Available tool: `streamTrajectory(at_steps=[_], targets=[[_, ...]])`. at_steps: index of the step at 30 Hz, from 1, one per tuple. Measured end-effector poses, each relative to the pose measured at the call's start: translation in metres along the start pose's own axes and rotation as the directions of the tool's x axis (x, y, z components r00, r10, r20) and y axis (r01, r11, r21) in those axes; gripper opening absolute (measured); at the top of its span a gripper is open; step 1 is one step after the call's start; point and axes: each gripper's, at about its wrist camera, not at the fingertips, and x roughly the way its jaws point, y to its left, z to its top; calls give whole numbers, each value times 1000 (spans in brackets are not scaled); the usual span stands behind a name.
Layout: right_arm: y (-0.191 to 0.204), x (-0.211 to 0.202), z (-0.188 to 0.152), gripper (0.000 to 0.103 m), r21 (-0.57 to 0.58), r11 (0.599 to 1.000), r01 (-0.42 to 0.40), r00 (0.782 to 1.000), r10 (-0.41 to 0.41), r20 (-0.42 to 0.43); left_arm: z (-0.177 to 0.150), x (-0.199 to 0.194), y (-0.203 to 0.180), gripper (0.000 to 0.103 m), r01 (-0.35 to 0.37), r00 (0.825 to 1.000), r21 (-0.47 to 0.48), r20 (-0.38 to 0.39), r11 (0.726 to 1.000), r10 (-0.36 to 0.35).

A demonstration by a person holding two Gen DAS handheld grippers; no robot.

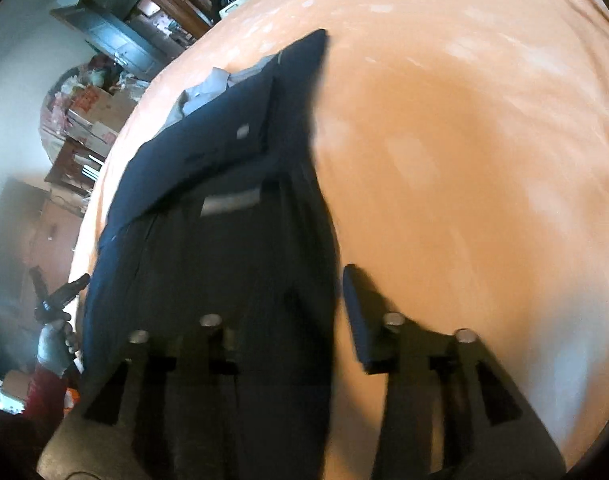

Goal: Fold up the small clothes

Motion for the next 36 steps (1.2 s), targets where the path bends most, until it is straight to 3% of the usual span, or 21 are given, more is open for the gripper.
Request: streamTrajectory(at_steps=[2,7,9,12,17,26,31,36], targets=[[-5,-21,-25,42,34,999,-27,1000,27,11,-24,-18,14,35,74,997,-46,-12,996,-75],[-17,-45,-82,46,91,994,-56,998,57,-14,-72,-49,12,41,208,977,-9,-50,978,-208],[-17,-43,-98,46,128,988,-85,996,88,-22,-86,-58,8,43,282,956,-8,-83,959,-282],[-12,-37,-114,49,127,986,-110,993,115,-31,-101,-64,-2,45,341,932,3,-130,940,-338],[2,-26,-114,53,40,994,-101,992,104,-71,-118,-72,-11,46,374,917,4,-153,928,-369],[-4,-11,-124,55,43,987,-155,981,159,-112,-125,-78,-16,46,409,898,-5,-176,913,-403],[5,-8,-127,55,25,979,-202,969,204,-137,-126,-84,-22,46,408,898,20,-188,913,-397],[5,7,-126,56,26,979,-200,965,202,-169,-130,-74,-30,45,349,916,69,-234,934,-325]])
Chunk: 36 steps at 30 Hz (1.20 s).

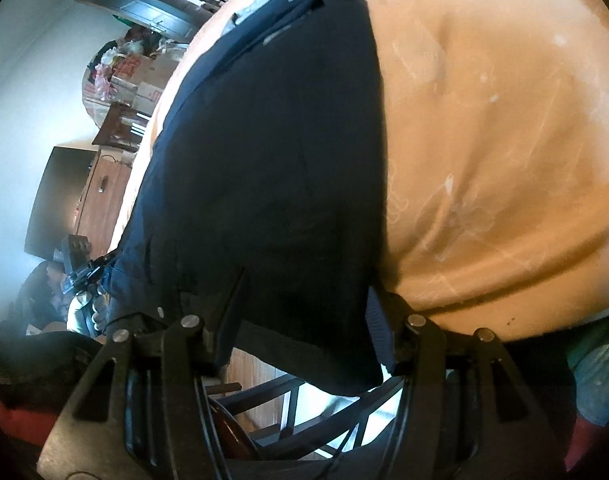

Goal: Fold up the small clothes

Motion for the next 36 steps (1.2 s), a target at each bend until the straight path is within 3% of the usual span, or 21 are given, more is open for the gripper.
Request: streamTrajectory(at_steps=[2,4,9,15,16,18,19,20,22,23,25,26,27,28,29,33,36], targets=[[1,1,-1,56,-5,1000,3,1000,-3,-4,-1,-1,-4,42,17,1000,19,-2,1000,-17],[4,-3,-3,55,-15,1000,11,1000,-11,-4,-5,-1,-14,18,37,999,69,-3,997,-36],[15,-11,-7,52,-45,999,24,1000,-23,18,-9,-3,-20,17,113,993,68,19,991,-114],[10,5,-6,55,-29,998,56,998,-57,-36,-10,11,-20,21,120,993,49,1,992,-120],[13,3,-7,52,-38,998,52,998,-53,-36,-11,10,-22,21,134,991,45,11,990,-134],[16,-10,-8,28,-20,999,-31,999,31,-12,-12,4,-27,5,184,982,57,31,981,-186],[15,-16,-8,26,-8,998,-66,998,66,5,-13,0,-32,5,200,978,68,43,977,-204],[15,-20,-9,26,-1,996,-85,996,85,15,-12,0,-33,5,199,978,73,43,977,-203],[14,-18,-9,39,7,996,-87,996,87,9,-10,9,-28,5,184,983,62,18,981,-185],[13,-13,-10,56,12,997,-80,997,80,-3,-10,15,-23,5,190,982,36,2,981,-190],[14,-3,-11,59,11,998,-59,998,60,-21,-11,19,-17,8,210,978,6,8,978,-210],[15,-2,-11,53,8,998,-58,998,58,-22,-11,18,-18,8,207,978,7,11,978,-207],[16,-5,-11,28,8,998,-67,998,67,-15,-11,16,-23,8,195,981,18,15,981,-195],[18,-9,-10,11,9,996,-87,996,87,-3,-11,14,-27,4,196,980,25,18,980,-197],[21,-17,-9,5,6,994,-113,993,113,19,-11,10,-30,3,211,977,23,29,977,-212],[57,-56,8,5,-43,972,-232,964,235,124,9,-12,-49,3,312,943,17,120,950,-312],[79,-80,38,5,-77,951,-299,931,308,193,46,-27,-61,3,397,896,20,207,918,-392]])
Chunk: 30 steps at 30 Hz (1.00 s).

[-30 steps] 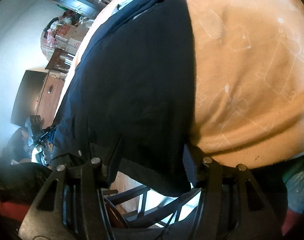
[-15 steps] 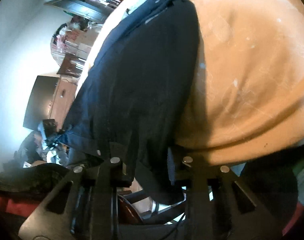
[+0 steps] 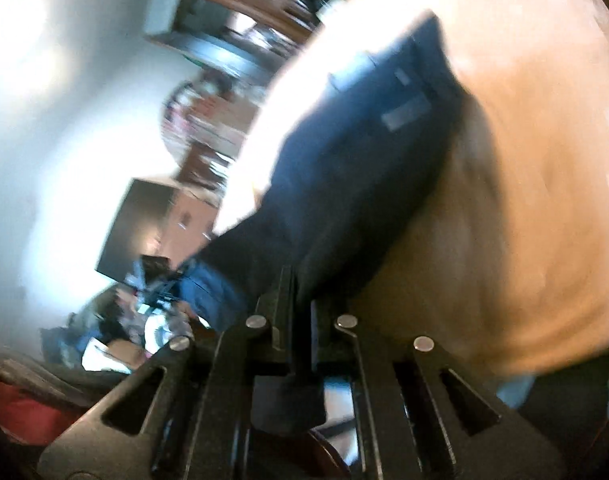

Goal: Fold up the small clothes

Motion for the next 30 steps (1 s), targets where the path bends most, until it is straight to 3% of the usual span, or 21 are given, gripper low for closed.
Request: streamTrajectory(at_steps=[5,9,12,13,14,15,16,18,23,26,30], targets=[[4,7,98,6,13,998,-53,994,52,91,103,26,3,4,52,994,-20,101,998,-50],[-17,39,192,9,8,1000,-3,994,2,107,190,74,33,8,-39,990,-44,132,998,45],[-59,80,254,18,49,996,70,995,-73,61,234,116,78,24,-114,984,-131,122,985,130],[-75,92,266,22,77,990,118,991,-122,48,250,136,99,42,-222,968,-132,87,966,234],[-94,104,276,33,102,971,217,974,-222,40,257,151,115,54,-320,942,-145,58,936,331],[-105,111,279,44,105,956,274,959,-280,39,264,164,133,57,-412,907,-164,16,896,420],[-113,114,281,48,108,948,300,951,-306,47,270,178,150,58,-474,878,-176,-30,863,477],[-126,118,277,59,118,949,292,953,-300,50,275,179,160,58,-488,869,-186,-6,853,496],[-139,136,273,61,16,913,408,913,-407,-10,284,152,150,67,-484,853,-162,131,860,505],[-149,147,278,61,-18,897,442,897,-442,-16,276,149,141,68,-533,830,-93,138,841,541],[-155,161,281,61,-47,882,470,881,-471,-30,266,152,138,68,-576,813,-19,88,817,575]])
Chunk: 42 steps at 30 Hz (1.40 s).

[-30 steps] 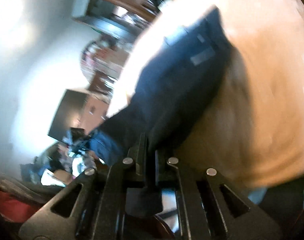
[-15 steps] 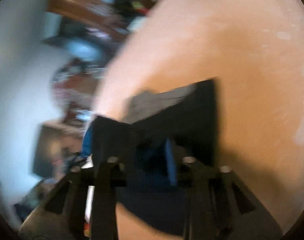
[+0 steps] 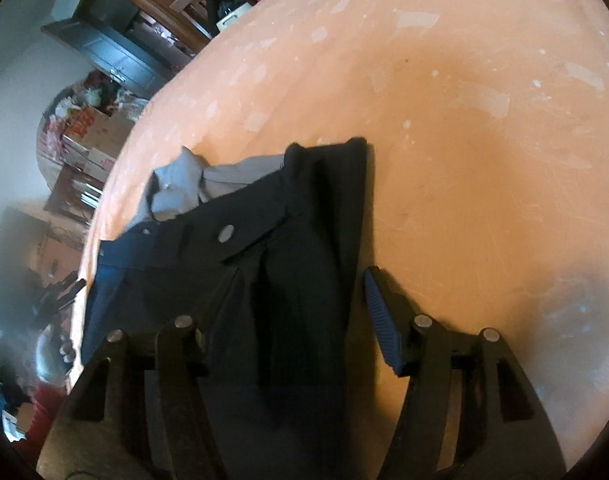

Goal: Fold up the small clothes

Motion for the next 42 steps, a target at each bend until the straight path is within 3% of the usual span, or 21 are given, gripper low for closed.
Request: streamTrajectory(at_steps=[6,7,8,9,11,13,15,17,19,21,23,25,27,30,31,32,34,35,37,39,42], targets=[[10,-21,-16,61,-29,999,37,999,-36,40,-55,-8,-17,68,37,996,121,-83,992,-27],[13,-29,-25,61,-41,998,52,997,-50,50,-67,-9,-16,68,-19,994,163,-102,986,36],[14,-37,-34,61,-51,996,72,996,-69,57,-80,-7,-9,69,-137,979,215,-119,967,165],[16,-41,-42,61,-59,994,88,995,-84,62,-88,-9,0,72,-205,965,240,-110,949,236],[21,-53,-62,61,-65,992,106,992,-101,71,-97,-37,36,75,-163,982,104,-83,981,172],[29,-67,-88,61,-77,991,107,992,-100,78,-102,-65,56,46,-213,976,14,-46,977,213],[37,-79,-115,63,-74,992,105,991,-99,88,-114,-91,73,46,-114,993,-101,-25,988,112],[44,-83,-136,65,-51,994,94,992,-89,90,-133,-107,73,42,71,997,-181,-21,981,-76],[51,-86,-156,66,-25,997,71,994,-69,88,-152,-110,61,41,223,971,-224,-34,949,-237],[60,-83,-168,66,-16,999,50,996,-49,78,-168,-101,52,41,309,941,-278,-52,909,-335],[69,-80,-176,66,-23,999,42,997,-41,63,-173,-86,50,41,344,921,-324,-66,881,-384],[77,-78,-181,66,-29,999,41,998,-39,57,-173,-73,49,41,341,921,-358,-59,869,-386],[84,-79,-184,66,-41,998,40,998,-38,56,-171,-63,52,41,362,914,-415,-17,835,-405],[91,-80,-190,66,-48,998,37,998,-35,51,-162,-50,60,40,366,914,-459,15,810,-405],[92,-79,-192,66,-51,998,40,998,-38,47,-163,-47,61,33,345,923,-459,9,819,-384],[94,-77,-194,65,-57,997,44,998,-42,43,-162,-43,63,18,328,930,-455,5,828,-366],[98,-73,-197,65,-71,996,50,998,-48,30,-158,-41,70,11,318,935,-457,4,831,-356],[100,-73,-199,65,-76,996,51,998,-49,26,-153,-47,76,6,292,947,-443,12,848,-320],[104,-74,-200,65,-85,995,55,998,-52,32,-141,-71,100,0,265,964,-466,100,844,-247],[107,-77,-202,65,-88,995,48,998,-45,39,-132,-105,141,0,275,959,-522,208,807,-192],[108,-76,-204,65,-102,993,56,998,-52,40,-122,-133,152,0,229,969,-466,196,855,-152]])
